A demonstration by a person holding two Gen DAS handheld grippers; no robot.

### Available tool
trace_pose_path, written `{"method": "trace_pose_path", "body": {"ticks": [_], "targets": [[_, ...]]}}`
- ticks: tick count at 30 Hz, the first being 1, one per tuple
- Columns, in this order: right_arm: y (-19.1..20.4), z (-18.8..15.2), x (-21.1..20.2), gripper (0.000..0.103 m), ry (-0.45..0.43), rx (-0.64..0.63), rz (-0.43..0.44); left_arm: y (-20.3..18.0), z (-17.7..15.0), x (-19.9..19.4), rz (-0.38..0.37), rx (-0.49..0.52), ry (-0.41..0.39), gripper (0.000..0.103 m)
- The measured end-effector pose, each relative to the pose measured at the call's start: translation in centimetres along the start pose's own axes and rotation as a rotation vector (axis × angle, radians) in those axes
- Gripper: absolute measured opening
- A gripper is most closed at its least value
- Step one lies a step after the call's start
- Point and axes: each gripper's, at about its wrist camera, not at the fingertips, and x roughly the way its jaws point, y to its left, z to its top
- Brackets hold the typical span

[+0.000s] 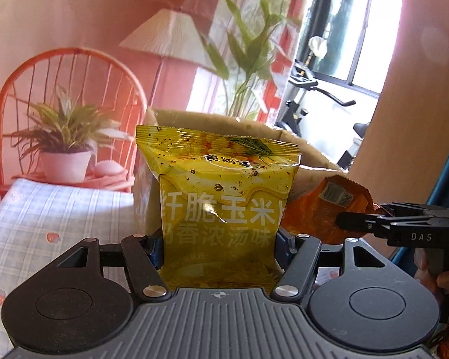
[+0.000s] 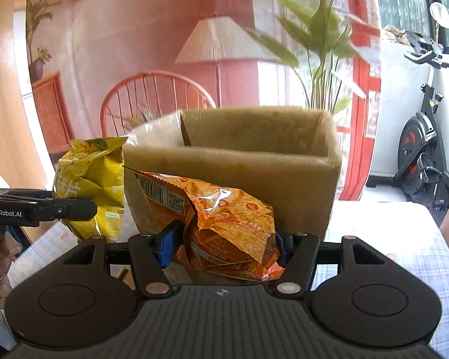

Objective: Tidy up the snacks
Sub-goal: 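Lift both bags and carry them over the cardboard box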

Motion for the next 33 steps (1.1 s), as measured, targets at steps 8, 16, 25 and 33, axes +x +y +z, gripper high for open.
{"method": "trace_pose_path", "body": {"ticks": [8, 16, 25, 33], "targets": [[0.1, 2.0, -2.1, 0.063, -0.074, 0.017, 0.007, -0.6, 2.5, -1.5, -0.014, 0.021, -0.048, 0.069], [0.6, 4.8, -3.8, 0.062, -0.161, -0.011, 0.024, -1.2, 5.8, -2.2, -0.037, 0.05, -0.087, 0.069], [0.4, 7.8, -3.8, 0.062, -0.235, 0.006, 0.035, -1.6, 8.6, -1.5, -0.057, 0.052, -0.102, 0.069], [-1.0, 10.0, 0.9, 0.062, -0.214, -0.003, -0.018, -0.8, 11.3, 3.6, -0.029, 0.043, -0.042, 0.069]]}}
